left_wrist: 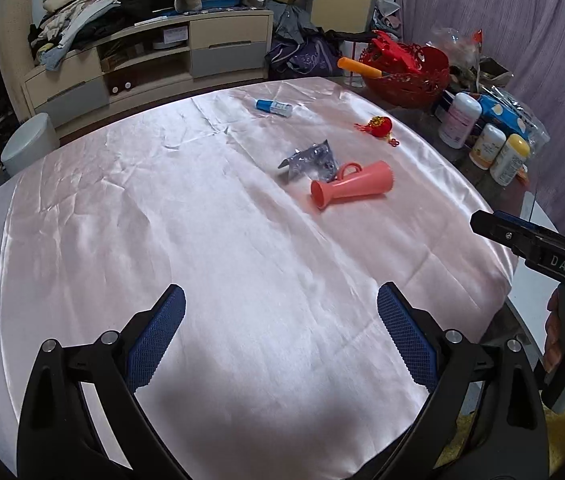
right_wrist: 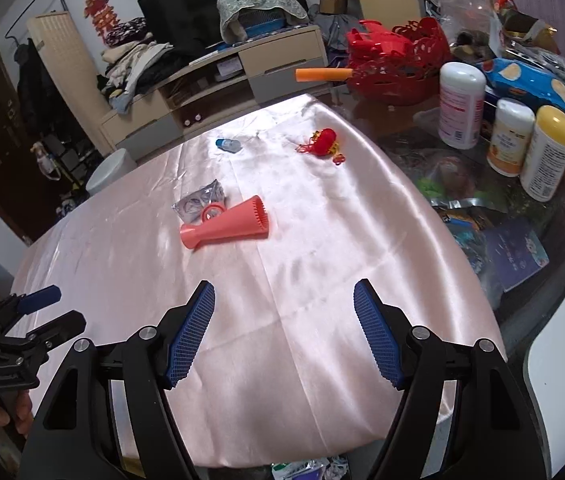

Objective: Collect trash
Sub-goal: 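Grasp the pink horn with the right tool while the left tool grasps the silver blister pack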

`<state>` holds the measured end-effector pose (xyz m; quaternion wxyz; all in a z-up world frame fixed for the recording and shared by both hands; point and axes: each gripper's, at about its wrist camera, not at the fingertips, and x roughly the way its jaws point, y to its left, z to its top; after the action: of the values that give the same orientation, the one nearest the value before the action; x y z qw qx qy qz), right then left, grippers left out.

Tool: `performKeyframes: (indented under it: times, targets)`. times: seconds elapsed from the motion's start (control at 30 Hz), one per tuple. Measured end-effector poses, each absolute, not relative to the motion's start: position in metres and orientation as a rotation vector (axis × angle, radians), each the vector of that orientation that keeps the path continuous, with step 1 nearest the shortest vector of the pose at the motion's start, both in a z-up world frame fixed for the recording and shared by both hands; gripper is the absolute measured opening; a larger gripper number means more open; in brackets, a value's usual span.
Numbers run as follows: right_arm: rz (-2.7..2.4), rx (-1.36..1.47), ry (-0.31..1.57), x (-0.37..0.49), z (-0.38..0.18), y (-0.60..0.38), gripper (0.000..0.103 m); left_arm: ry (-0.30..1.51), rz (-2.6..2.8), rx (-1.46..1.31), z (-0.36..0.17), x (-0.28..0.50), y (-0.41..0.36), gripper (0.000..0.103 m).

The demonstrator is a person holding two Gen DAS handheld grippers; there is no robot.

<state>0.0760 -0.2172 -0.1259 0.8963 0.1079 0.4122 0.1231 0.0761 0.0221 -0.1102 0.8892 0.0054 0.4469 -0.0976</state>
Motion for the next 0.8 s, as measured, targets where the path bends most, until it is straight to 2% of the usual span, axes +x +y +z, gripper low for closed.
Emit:
performKeyframes:
  times: [0.37,0.43,0.47,0.5,0.8]
  targets:
    - [0.348,0.122,0.900,0.136,-0.144,-0.165,0.073,0.959,-0.182,-0.010,-0.122,0.126,0.042,0.092]
    - [0.334,0.110,0.910,0.139,-0.149,-0.157,0.080,0.961,-0.174,-0.028,-0.123,0.131,0.048,0.092]
    - [0.321,0.108,0.897,0.139,-0.151,-0.153,0.094,0.963,-0.169,-0.038,-0.124,0.133,0.051,0.092]
    - [0.319,0.112,0.883,0.141,-0.153,-0.150,0.099,0.966,-0.165,-0.043,-0.125,0.134,0.054,0.092]
    - [0.299,0.084,0.940,0.157,-0.168,-0.117,0.100,0.964,-0.134,-0.068,-0.125,0.143,0.075,0.092]
